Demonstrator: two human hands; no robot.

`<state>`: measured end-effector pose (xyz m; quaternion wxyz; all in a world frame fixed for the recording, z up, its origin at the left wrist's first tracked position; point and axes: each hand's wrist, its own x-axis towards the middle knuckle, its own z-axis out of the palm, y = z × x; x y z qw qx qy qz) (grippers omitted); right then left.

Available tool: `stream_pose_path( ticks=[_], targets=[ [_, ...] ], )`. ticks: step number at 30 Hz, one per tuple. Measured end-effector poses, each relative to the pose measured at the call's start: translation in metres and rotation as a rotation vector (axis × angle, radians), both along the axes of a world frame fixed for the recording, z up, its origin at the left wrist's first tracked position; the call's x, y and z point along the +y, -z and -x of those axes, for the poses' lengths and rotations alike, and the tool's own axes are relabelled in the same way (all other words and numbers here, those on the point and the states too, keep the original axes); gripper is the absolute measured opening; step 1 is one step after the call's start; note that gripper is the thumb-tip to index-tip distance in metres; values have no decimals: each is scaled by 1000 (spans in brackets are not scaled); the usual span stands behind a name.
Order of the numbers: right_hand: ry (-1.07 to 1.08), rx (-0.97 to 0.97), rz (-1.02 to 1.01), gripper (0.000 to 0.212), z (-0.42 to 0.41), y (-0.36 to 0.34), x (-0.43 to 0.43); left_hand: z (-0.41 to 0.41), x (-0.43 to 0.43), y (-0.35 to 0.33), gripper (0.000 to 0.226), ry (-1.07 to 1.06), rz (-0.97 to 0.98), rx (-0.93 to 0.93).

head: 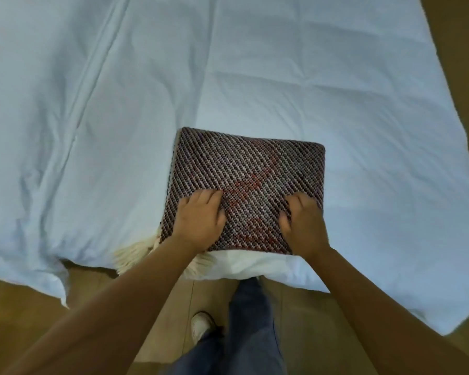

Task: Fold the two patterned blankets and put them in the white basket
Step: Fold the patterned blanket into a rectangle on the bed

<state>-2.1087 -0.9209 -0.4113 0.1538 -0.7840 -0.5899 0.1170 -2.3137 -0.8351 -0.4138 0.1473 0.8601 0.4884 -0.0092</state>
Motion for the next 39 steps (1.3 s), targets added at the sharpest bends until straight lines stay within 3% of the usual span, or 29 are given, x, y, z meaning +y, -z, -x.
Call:
stream_pose_path(
  ticks=[3, 6, 11, 17, 26, 30, 35, 39],
  targets=[
    [-111, 112, 21, 53, 28, 0, 41, -38, 15, 3, 55, 6, 29, -5],
    [-235, 133, 82, 61, 37, 18, 87, -60, 41, 24, 58, -65, -6, 38],
    [-349, -153, 185, 62, -4, 72, 130, -52, 92, 73, 62, -172, -63, 87],
    [-194, -170, 140, 66, -32, 92, 132, -44, 108, 99, 76, -254, -64, 70],
    [-33, -229, 343, 67, -80, 72, 94, -32, 105, 76, 82, -368, -13, 132],
    [-12, -150, 318, 67, -35, 50, 103, -29, 51, 54, 70, -306, 11, 41],
    [-280, 2, 283, 58, 76, 48, 58, -20, -20, 58, 58, -229, 84, 52],
    [-289, -100, 266, 57, 63, 73, 43, 7, -15, 81, 64, -219, 56, 78]
  ],
)
